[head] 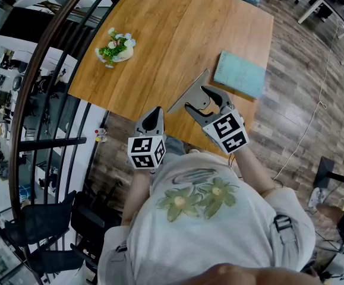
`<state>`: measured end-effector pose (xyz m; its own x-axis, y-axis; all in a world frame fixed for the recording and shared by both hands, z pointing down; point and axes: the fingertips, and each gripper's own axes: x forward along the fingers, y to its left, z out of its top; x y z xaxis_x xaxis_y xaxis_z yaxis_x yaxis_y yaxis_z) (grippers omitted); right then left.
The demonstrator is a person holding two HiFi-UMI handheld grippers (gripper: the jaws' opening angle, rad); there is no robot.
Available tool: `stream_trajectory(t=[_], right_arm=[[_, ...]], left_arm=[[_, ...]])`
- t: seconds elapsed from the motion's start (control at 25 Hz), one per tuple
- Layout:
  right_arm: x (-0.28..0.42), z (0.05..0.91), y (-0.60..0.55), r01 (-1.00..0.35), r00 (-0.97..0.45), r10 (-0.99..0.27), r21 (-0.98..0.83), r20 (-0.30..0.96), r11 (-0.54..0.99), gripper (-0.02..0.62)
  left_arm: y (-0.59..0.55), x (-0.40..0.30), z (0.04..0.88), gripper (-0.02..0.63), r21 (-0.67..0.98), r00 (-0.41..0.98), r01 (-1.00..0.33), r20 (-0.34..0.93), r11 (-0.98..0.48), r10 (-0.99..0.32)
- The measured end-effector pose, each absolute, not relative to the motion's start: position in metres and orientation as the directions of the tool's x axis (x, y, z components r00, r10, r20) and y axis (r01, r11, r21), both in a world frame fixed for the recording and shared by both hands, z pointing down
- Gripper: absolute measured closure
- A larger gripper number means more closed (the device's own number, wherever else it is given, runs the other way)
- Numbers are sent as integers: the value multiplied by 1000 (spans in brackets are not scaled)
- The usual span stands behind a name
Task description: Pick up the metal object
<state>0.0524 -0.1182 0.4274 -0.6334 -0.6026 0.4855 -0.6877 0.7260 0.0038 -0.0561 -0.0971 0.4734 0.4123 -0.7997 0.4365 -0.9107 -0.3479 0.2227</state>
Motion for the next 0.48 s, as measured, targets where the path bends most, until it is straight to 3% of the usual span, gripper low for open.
stream_trajectory(t=[0.48], right_arm=[[52, 427, -118, -681, -638, -606, 20, 475, 732, 307]], left_arm=[[-96, -57, 474, 592, 221, 410, -912, 438, -346, -800]])
